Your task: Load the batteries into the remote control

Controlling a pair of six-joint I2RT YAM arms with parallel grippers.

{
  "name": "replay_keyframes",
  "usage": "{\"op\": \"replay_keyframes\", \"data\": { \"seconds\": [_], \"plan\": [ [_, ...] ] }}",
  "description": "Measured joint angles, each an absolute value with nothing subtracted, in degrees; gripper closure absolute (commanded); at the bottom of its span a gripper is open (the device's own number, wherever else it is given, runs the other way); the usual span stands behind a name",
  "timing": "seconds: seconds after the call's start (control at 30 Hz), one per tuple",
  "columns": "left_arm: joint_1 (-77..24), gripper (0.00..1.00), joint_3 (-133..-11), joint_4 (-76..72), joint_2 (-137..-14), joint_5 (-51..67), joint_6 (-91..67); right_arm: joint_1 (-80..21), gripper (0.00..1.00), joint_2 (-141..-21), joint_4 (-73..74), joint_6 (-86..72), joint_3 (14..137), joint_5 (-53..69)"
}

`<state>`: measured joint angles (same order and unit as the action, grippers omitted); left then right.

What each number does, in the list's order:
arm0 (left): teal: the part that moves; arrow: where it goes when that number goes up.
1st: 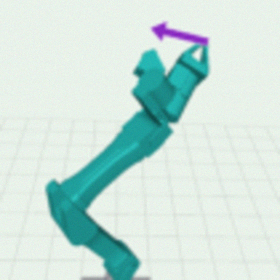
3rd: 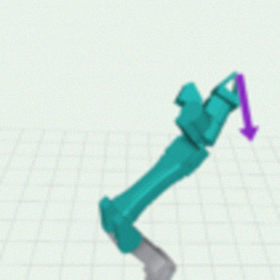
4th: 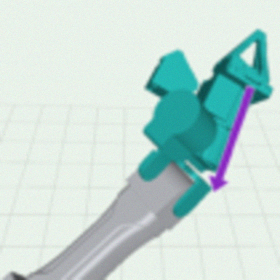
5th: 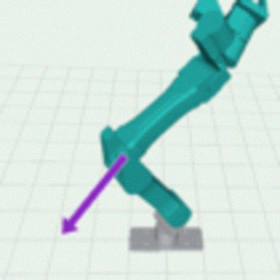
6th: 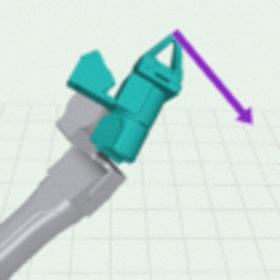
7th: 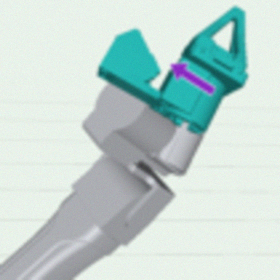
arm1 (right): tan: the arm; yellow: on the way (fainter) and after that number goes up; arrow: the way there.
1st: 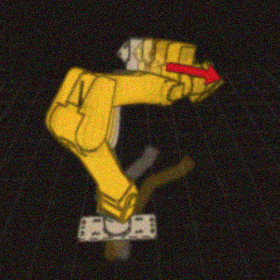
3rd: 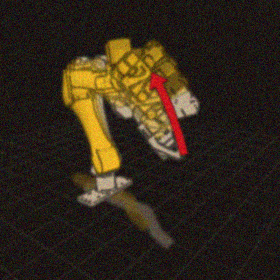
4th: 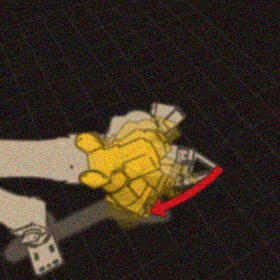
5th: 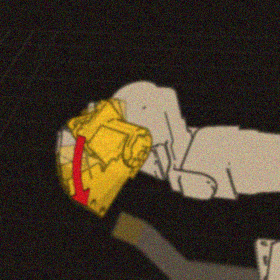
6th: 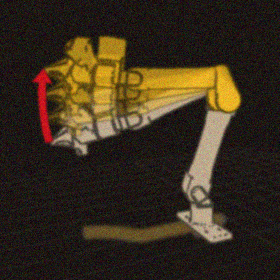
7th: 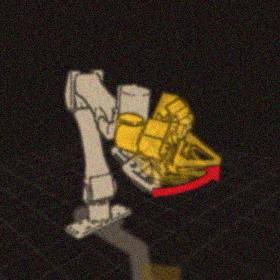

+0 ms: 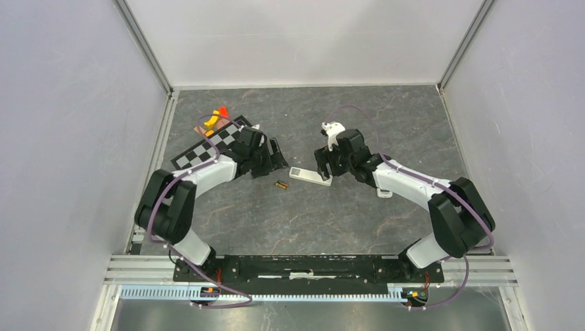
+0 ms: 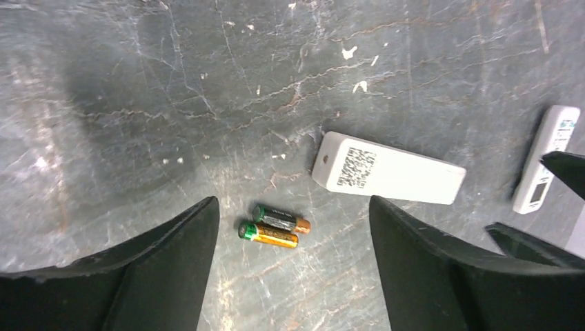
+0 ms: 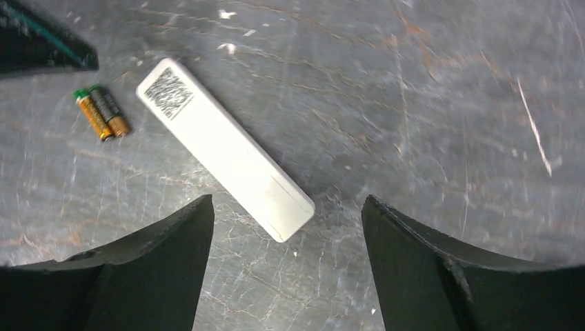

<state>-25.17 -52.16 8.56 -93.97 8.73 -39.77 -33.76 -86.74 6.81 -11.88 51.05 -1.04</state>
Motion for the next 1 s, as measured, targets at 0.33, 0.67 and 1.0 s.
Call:
{"op": "replay_keyframes", "data": {
  "seconds": [0.33, 0.67, 1.0],
  "plan": [
    [-25.1, 0.0, -52.1, 14.9, -78.1, 1.5, -39.8, -35.8, 0.16, -96.8, 7.7, 10.0, 59.6, 10.3],
    [-25.1, 0.0, -43.6, 17.9, -69.2, -2.9, -41.9, -38.0, 0.27, -104.2, 10.0, 16.2, 63.2, 9.8],
    [-25.1, 0.0, -38.9, 18.1, -69.4, -2.3, -42.6, -38.5, 0.36, -104.3, 5.5, 13.1, 61.8, 7.0]
  ]
}}
